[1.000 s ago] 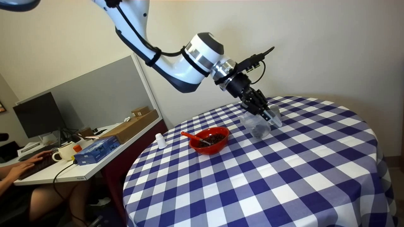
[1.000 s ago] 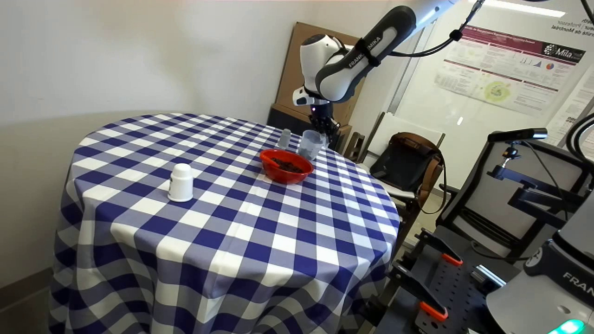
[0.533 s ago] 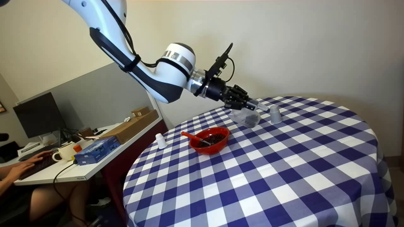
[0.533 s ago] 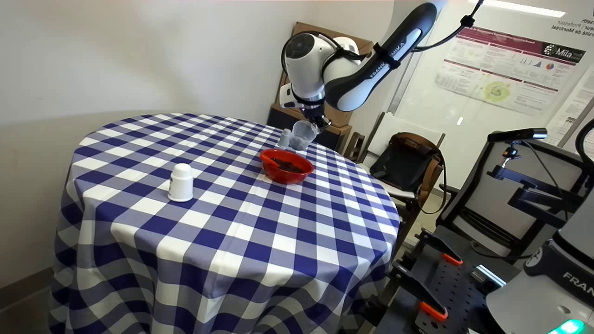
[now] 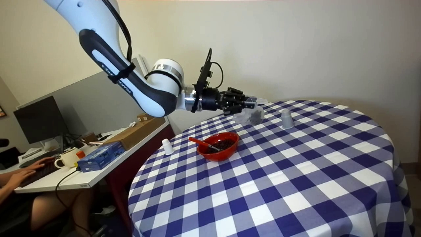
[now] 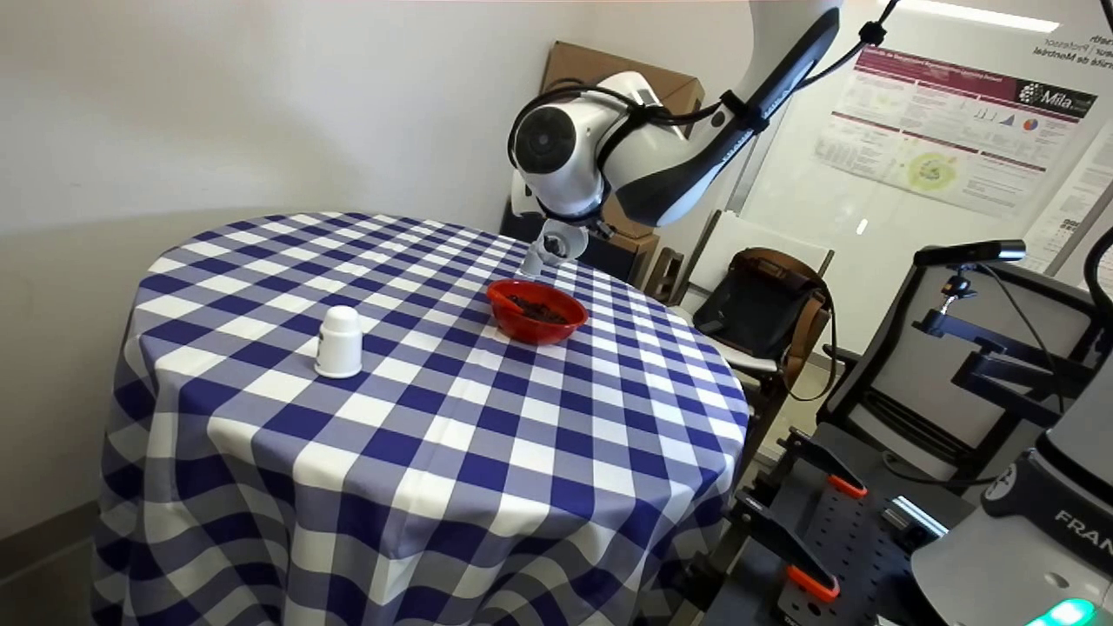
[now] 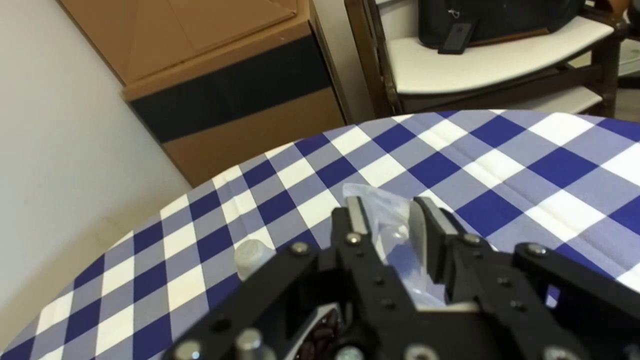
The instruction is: Pour the contents from the clear jar into the red bowl then put the clear jar on the table
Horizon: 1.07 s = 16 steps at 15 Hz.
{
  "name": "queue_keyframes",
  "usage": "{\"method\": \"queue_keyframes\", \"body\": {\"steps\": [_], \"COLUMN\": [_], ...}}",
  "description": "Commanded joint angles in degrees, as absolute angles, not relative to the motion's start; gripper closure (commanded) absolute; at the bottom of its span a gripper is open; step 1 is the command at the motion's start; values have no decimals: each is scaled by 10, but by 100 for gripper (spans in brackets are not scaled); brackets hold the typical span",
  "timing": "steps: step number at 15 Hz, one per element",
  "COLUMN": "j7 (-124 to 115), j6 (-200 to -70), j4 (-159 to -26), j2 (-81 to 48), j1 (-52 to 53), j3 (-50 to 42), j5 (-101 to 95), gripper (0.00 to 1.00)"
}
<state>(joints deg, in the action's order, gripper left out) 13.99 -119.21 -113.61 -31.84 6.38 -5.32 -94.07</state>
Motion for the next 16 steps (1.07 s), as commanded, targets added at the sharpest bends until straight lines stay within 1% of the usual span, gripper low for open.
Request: {"method": "queue_keyframes", "body": {"steps": [1, 9, 16], "j7": [59, -28, -75], "j6": [-1102, -929, -811], "j4": [-1179, -1233, -1230], "j2": [-311, -327, -384], "j1": [72, 82, 96], "j3": [-30, 22, 41], "j5": [-1010, -1057, -1070], "gripper": [89, 89, 89]}}
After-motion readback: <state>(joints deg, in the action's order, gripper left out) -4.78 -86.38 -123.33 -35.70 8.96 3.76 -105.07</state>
